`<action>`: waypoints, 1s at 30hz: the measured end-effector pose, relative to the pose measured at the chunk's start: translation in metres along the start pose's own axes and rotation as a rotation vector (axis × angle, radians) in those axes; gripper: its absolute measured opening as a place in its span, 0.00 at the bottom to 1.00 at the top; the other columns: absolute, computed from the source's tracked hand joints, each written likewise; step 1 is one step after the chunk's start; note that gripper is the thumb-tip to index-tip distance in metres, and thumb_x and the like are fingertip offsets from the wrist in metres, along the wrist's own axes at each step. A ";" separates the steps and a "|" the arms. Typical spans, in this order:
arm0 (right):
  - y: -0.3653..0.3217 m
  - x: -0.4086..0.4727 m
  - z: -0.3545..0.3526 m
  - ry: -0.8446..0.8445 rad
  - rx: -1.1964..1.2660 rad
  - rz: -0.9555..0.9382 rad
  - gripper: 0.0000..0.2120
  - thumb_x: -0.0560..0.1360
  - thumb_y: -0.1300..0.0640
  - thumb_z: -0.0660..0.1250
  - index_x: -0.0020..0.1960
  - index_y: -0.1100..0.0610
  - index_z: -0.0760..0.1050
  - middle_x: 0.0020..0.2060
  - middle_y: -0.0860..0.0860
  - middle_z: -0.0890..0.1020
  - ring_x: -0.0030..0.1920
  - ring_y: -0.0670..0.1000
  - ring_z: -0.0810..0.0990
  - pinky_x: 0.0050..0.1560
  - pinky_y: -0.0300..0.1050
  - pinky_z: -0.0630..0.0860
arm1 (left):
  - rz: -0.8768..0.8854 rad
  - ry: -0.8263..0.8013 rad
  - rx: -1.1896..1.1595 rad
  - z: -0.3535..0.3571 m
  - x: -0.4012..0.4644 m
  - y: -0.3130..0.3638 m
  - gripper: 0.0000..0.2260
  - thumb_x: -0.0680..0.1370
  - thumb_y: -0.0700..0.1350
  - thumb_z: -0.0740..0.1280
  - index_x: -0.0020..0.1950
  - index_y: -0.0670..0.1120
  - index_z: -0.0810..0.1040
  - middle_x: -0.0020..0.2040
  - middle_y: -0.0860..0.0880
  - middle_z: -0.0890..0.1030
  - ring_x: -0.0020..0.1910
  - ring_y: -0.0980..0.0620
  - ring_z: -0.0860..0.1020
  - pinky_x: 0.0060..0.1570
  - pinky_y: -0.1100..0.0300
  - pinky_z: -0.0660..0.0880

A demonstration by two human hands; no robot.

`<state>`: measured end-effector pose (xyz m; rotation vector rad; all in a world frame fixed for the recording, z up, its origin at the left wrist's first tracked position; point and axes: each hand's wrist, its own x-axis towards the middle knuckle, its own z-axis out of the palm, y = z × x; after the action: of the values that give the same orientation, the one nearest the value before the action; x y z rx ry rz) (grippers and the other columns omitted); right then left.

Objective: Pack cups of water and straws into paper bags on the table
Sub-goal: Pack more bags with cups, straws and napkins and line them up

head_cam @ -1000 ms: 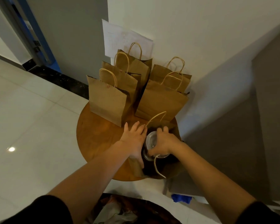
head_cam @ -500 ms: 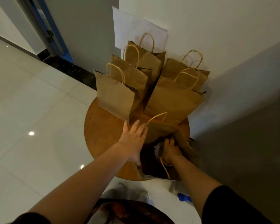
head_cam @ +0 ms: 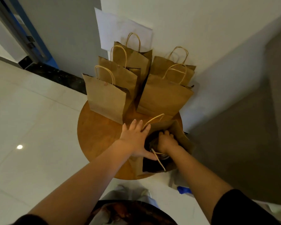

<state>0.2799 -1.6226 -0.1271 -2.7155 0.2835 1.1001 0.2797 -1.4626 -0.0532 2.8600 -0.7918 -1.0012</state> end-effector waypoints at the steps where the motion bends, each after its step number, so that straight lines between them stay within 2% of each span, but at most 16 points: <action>1: -0.002 -0.010 -0.007 0.027 0.041 -0.018 0.30 0.74 0.44 0.65 0.70 0.56 0.62 0.70 0.58 0.63 0.67 0.61 0.66 0.63 0.56 0.68 | 0.008 0.005 -0.016 -0.008 -0.004 0.005 0.48 0.69 0.72 0.61 0.78 0.52 0.42 0.78 0.45 0.43 0.76 0.40 0.41 0.71 0.38 0.47; 3: -0.003 -0.033 -0.020 0.120 0.135 -0.064 0.14 0.75 0.48 0.64 0.57 0.54 0.70 0.57 0.55 0.75 0.56 0.57 0.75 0.51 0.52 0.74 | 0.023 0.043 -0.008 -0.028 -0.014 0.015 0.37 0.74 0.65 0.62 0.77 0.51 0.53 0.77 0.43 0.54 0.75 0.40 0.52 0.69 0.41 0.57; 4: -0.001 -0.047 -0.027 0.181 0.156 -0.078 0.08 0.76 0.49 0.63 0.51 0.53 0.70 0.50 0.53 0.77 0.52 0.56 0.77 0.46 0.50 0.74 | 0.030 0.073 0.008 -0.038 -0.019 0.021 0.31 0.76 0.61 0.62 0.75 0.51 0.60 0.73 0.43 0.61 0.71 0.41 0.60 0.66 0.44 0.63; 6: 0.002 -0.078 -0.038 0.318 0.157 -0.088 0.07 0.78 0.50 0.60 0.45 0.54 0.67 0.43 0.52 0.74 0.47 0.56 0.76 0.41 0.48 0.71 | 0.046 0.138 -0.001 -0.054 -0.030 0.034 0.21 0.78 0.55 0.61 0.70 0.50 0.68 0.64 0.45 0.71 0.62 0.44 0.71 0.58 0.49 0.72; 8: 0.011 -0.111 -0.042 0.449 0.173 -0.084 0.09 0.79 0.52 0.58 0.44 0.56 0.68 0.41 0.53 0.73 0.44 0.56 0.75 0.39 0.47 0.69 | 0.072 0.211 -0.028 -0.064 -0.045 0.054 0.16 0.80 0.53 0.59 0.65 0.49 0.72 0.59 0.47 0.75 0.55 0.46 0.75 0.52 0.53 0.73; 11: 0.028 -0.156 -0.043 0.554 0.211 -0.073 0.09 0.79 0.54 0.56 0.45 0.59 0.70 0.40 0.54 0.74 0.41 0.57 0.74 0.37 0.47 0.68 | 0.093 0.371 0.027 -0.071 -0.069 0.092 0.13 0.81 0.51 0.57 0.59 0.47 0.75 0.54 0.47 0.75 0.53 0.46 0.75 0.46 0.53 0.70; 15: 0.066 -0.221 -0.034 0.628 0.253 -0.009 0.05 0.77 0.54 0.57 0.44 0.53 0.69 0.40 0.52 0.74 0.41 0.56 0.73 0.38 0.44 0.65 | 0.224 0.484 0.022 -0.065 -0.100 0.159 0.12 0.80 0.49 0.56 0.54 0.47 0.77 0.49 0.46 0.77 0.47 0.44 0.76 0.40 0.54 0.68; 19: 0.113 -0.282 -0.015 0.699 0.310 0.070 0.07 0.77 0.53 0.58 0.47 0.55 0.73 0.46 0.54 0.80 0.46 0.58 0.78 0.40 0.47 0.69 | 0.326 0.506 0.028 -0.046 -0.122 0.224 0.11 0.80 0.48 0.56 0.51 0.47 0.76 0.46 0.46 0.77 0.41 0.45 0.74 0.38 0.54 0.68; 22: 0.162 -0.333 0.004 0.763 0.326 0.123 0.08 0.77 0.55 0.59 0.44 0.56 0.75 0.41 0.53 0.80 0.43 0.57 0.79 0.43 0.51 0.77 | 0.385 0.513 0.036 -0.030 -0.139 0.280 0.11 0.80 0.48 0.56 0.52 0.46 0.76 0.47 0.46 0.78 0.41 0.45 0.74 0.38 0.54 0.67; 24: 0.193 -0.363 0.016 0.853 0.346 0.166 0.10 0.77 0.55 0.60 0.38 0.54 0.72 0.33 0.51 0.77 0.35 0.53 0.78 0.34 0.46 0.74 | 0.411 0.495 0.042 -0.023 -0.149 0.318 0.09 0.80 0.46 0.57 0.51 0.46 0.76 0.46 0.46 0.77 0.41 0.46 0.73 0.37 0.55 0.67; 26: 0.223 -0.389 0.023 0.908 0.328 0.233 0.09 0.77 0.54 0.60 0.38 0.52 0.72 0.32 0.49 0.76 0.32 0.49 0.76 0.30 0.41 0.69 | 0.444 0.477 0.024 -0.017 -0.158 0.352 0.08 0.79 0.45 0.57 0.49 0.46 0.76 0.45 0.46 0.77 0.41 0.46 0.74 0.37 0.55 0.67; 30: 0.284 -0.426 0.031 0.912 0.344 0.324 0.06 0.77 0.54 0.61 0.44 0.55 0.74 0.36 0.51 0.77 0.36 0.50 0.77 0.38 0.45 0.76 | 0.486 0.447 -0.003 -0.014 -0.167 0.409 0.09 0.79 0.44 0.57 0.50 0.45 0.76 0.45 0.46 0.77 0.43 0.47 0.75 0.36 0.56 0.69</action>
<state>-0.1118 -1.8443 0.1186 -2.6927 0.9542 -0.2226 -0.0114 -1.7437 0.1245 2.5277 -1.3179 -0.2925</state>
